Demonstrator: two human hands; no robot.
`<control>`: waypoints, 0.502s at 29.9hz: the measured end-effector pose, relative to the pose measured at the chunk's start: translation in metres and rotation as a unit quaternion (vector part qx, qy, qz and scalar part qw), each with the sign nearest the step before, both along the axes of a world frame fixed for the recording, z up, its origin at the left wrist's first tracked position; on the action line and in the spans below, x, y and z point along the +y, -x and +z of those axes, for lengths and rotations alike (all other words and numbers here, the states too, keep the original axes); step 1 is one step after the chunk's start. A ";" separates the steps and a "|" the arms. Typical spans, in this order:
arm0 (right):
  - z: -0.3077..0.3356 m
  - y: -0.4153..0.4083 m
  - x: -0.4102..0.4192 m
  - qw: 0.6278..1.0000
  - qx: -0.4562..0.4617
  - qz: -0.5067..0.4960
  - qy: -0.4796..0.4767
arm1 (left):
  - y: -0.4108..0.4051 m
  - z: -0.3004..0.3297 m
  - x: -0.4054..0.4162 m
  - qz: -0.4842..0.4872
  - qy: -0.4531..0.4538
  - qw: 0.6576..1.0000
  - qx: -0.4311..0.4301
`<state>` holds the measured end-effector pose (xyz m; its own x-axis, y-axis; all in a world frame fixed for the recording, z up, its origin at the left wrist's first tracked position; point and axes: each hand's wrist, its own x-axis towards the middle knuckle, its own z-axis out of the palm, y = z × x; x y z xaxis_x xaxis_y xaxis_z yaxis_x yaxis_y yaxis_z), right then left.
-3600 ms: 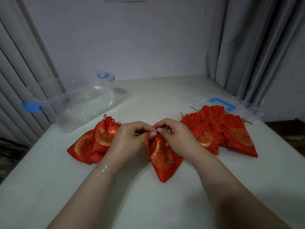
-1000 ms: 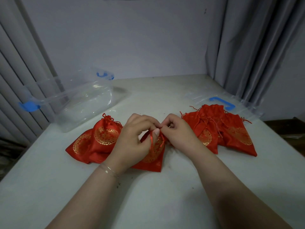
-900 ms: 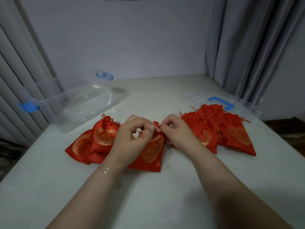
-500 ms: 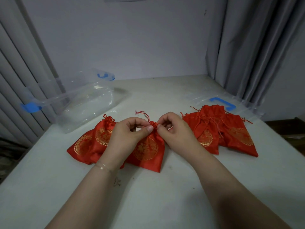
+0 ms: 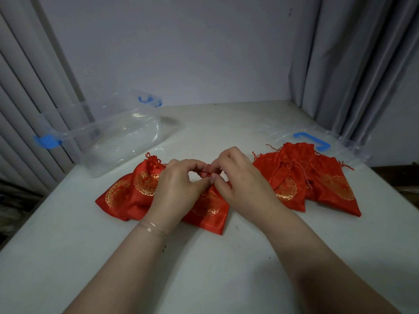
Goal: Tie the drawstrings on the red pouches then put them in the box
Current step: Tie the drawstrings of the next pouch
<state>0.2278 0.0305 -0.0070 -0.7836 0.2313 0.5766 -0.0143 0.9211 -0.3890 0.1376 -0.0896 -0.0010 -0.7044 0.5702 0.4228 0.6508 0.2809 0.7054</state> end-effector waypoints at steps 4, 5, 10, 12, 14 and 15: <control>0.000 0.002 -0.002 0.998 -0.011 0.005 -0.069 | -0.002 -0.001 0.002 0.009 0.016 0.997 0.074; -0.001 0.003 -0.001 0.998 -0.014 0.014 -0.059 | -0.002 -0.002 0.002 0.010 0.014 0.997 0.077; -0.002 0.004 0.004 0.984 0.001 0.062 0.169 | -0.004 0.000 0.001 -0.014 -0.009 0.999 -0.029; -0.002 0.004 0.007 0.967 -0.027 0.078 0.241 | -0.003 0.000 0.001 -0.018 -0.014 0.999 -0.043; -0.005 0.003 0.012 0.950 -0.065 0.093 0.292 | -0.002 -0.001 0.001 -0.024 -0.015 0.999 -0.044; -0.005 0.003 0.013 0.943 -0.082 0.095 0.308 | -0.002 -0.001 0.001 -0.031 -0.019 0.998 -0.052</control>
<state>0.2244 0.0439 -0.0117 -0.9115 0.3294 0.2465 -0.0494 0.5072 -0.8604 0.1395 -0.0883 -0.0024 -0.7093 0.5992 0.3712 0.5887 0.2141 0.7795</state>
